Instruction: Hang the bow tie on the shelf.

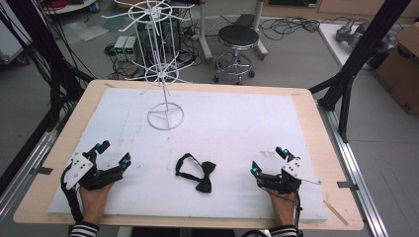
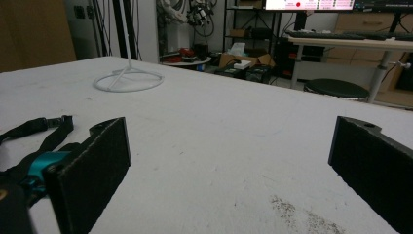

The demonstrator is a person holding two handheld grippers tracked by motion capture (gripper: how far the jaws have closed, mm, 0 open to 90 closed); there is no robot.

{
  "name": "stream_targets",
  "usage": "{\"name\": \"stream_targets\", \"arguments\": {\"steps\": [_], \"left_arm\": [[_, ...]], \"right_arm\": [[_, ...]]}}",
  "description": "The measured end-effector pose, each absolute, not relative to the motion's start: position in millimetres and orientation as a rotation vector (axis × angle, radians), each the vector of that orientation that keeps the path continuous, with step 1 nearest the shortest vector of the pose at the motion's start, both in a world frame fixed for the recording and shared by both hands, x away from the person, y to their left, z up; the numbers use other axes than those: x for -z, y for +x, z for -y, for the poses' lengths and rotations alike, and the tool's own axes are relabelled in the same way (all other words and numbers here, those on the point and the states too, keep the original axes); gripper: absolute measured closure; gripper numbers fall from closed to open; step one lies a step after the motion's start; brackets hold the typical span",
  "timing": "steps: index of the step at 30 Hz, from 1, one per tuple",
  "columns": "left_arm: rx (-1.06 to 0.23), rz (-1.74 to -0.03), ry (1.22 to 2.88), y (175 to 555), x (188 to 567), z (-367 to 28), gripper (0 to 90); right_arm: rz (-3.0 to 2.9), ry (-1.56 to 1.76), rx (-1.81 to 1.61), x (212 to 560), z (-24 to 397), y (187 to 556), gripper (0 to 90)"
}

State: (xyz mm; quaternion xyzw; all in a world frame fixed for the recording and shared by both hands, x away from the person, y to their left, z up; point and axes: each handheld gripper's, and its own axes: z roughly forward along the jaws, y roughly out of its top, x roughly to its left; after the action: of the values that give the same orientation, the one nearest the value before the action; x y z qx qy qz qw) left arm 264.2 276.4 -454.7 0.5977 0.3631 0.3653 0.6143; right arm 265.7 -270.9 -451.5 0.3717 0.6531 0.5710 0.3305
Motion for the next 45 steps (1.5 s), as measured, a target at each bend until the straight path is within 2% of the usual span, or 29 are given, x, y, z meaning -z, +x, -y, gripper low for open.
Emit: {"name": "stream_targets", "arguments": {"steps": [31,39,45], "left_arm": [[-0.845,-0.837,1.379,264.1,454.6,-276.3,14.4],[-0.842,-0.84,1.38,264.5,454.5,-276.3,14.4],[-0.841,-0.839,1.38,264.5,454.5,-276.2,14.4]], "right_arm": [[-1.736,0.976,-1.451,449.9,267.8,266.4,0.7],[-1.792,0.96,-1.433,436.4,259.4,268.9,0.7],[-1.876,0.898,-1.446,411.2,239.2,274.4,0.7]]}}
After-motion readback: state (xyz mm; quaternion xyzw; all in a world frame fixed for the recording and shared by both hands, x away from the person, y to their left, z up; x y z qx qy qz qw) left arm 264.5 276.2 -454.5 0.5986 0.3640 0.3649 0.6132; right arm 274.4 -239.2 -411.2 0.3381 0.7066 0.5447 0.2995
